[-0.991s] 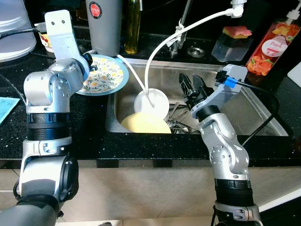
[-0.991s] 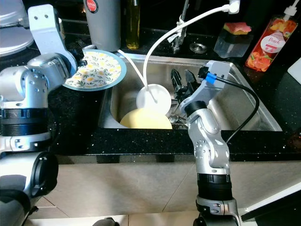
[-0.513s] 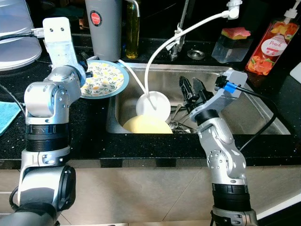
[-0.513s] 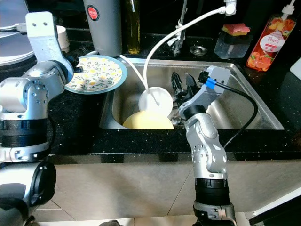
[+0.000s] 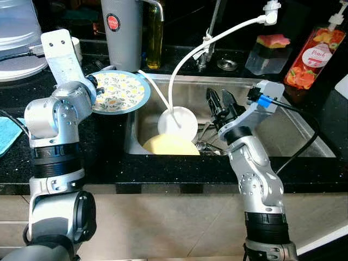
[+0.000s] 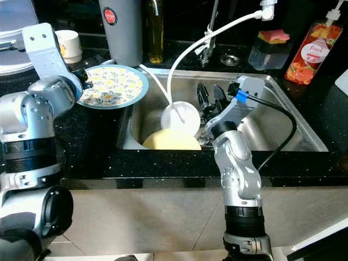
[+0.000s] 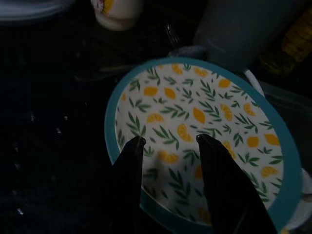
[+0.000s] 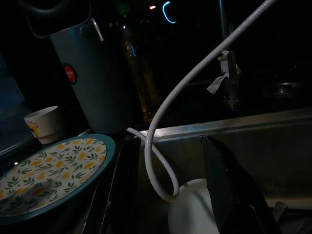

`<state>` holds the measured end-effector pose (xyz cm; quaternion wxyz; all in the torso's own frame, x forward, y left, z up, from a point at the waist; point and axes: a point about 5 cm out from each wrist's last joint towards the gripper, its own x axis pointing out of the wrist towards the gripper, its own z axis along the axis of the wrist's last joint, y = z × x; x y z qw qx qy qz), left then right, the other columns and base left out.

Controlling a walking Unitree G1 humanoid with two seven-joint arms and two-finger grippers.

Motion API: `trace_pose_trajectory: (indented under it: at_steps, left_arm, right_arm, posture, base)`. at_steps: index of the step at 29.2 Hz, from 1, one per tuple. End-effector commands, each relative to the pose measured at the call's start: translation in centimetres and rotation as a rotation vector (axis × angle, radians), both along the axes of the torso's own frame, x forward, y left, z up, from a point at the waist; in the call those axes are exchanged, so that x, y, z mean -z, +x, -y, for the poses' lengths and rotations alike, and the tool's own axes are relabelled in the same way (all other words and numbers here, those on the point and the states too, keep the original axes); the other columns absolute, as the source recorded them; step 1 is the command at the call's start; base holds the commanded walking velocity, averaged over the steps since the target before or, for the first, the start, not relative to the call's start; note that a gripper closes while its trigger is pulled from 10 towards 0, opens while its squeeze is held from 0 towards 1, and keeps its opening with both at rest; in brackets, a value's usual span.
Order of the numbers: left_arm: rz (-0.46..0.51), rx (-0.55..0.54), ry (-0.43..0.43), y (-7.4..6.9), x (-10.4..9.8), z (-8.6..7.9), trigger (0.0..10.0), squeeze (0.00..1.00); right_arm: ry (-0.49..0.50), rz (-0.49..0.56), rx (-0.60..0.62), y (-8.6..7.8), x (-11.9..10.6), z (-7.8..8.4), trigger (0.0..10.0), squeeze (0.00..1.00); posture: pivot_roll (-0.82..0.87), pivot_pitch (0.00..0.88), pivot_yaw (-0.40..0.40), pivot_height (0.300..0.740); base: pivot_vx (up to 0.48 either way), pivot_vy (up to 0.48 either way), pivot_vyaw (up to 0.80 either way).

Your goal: Kitchen organization

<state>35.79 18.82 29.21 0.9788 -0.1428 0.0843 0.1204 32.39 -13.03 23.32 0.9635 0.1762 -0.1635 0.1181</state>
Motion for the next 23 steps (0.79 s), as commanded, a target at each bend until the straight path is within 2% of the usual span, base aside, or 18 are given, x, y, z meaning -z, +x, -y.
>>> trace_pose_trajectory:
  at_steps: [1,2,4,5,6,8,9,10,12,16,23]
  left_arm:
    - [-0.026,0.007,-0.05,0.0,0.2,0.3,10.0,0.0]
    - [-0.026,0.007,-0.05,0.0,0.2,0.3,10.0,0.0]
    - [-0.055,0.005,-0.121,0.1,0.6,0.5,10.0,0.0]
    - [-0.055,0.005,-0.121,0.1,0.6,0.5,10.0,0.0]
    - [-0.083,-0.012,-0.19,0.1,1.2,0.8,10.0,0.0]
    - [-0.093,-0.021,-0.204,0.1,1.4,0.8,10.0,0.0]
    - [-0.093,-0.021,-0.204,0.1,1.4,0.8,10.0,0.0]
    - [-0.117,-0.098,-0.213,0.2,1.8,0.5,10.0,0.0]
    - [-0.125,-0.129,-0.209,0.3,1.9,0.2,10.0,0.0]
    - [-0.171,-0.148,-0.214,0.4,2.2,0.2,10.0,0.0]
    - [-0.168,-0.183,-0.201,0.6,2.0,-0.1,10.0,0.0]
  right_arm:
    - [-0.014,0.003,0.001,-0.1,0.0,0.1,10.0,0.0]
    - [-0.014,0.003,0.001,-0.1,0.0,0.1,10.0,0.0]
    - [-0.017,0.002,0.0,-0.1,0.1,0.2,10.0,0.0]
    - [-0.017,0.002,0.0,-0.1,0.1,0.2,10.0,0.0]
    - [-0.02,-0.001,-0.003,-0.1,0.2,0.1,10.0,0.0]
    - [-0.021,-0.001,-0.004,-0.1,0.2,0.1,10.0,0.0]
    - [-0.021,-0.001,-0.004,-0.1,0.2,0.1,10.0,0.0]
    - [-0.022,0.0,-0.004,0.0,0.1,0.1,10.0,0.0]
    - [-0.022,0.001,-0.004,0.0,0.1,0.1,10.0,0.0]
    - [-0.022,0.002,-0.005,0.0,0.1,0.1,10.0,0.0]
    - [-0.022,0.002,-0.003,0.1,0.1,0.1,10.0,0.0]
  posture:
    - [0.29,0.0,-0.056,0.74]
    - [0.29,0.0,-0.056,0.74]
    - [0.29,0.0,-0.06,0.74]
    - [0.29,0.0,-0.06,0.74]
    - [0.3,0.0,-0.06,0.74]
    - [0.3,0.0,-0.059,0.74]
    - [0.3,0.0,-0.059,0.74]
    - [0.3,0.0,-0.058,0.74]
    - [0.3,0.0,-0.058,0.74]
    - [0.3,0.0,-0.059,0.74]
    - [0.31,0.0,-0.054,0.74]
  base:
    - [0.0,0.0,0.0]
    - [0.0,0.0,0.0]
    - [0.0,0.0,0.0]
    - [0.0,0.0,0.0]
    - [0.0,0.0,0.0]
    - [0.0,0.0,0.0]
    - [0.0,0.0,0.0]
    - [0.0,0.0,0.0]
    - [0.0,0.0,0.0]
    - [0.0,0.0,0.0]
    - [0.0,0.0,0.0]
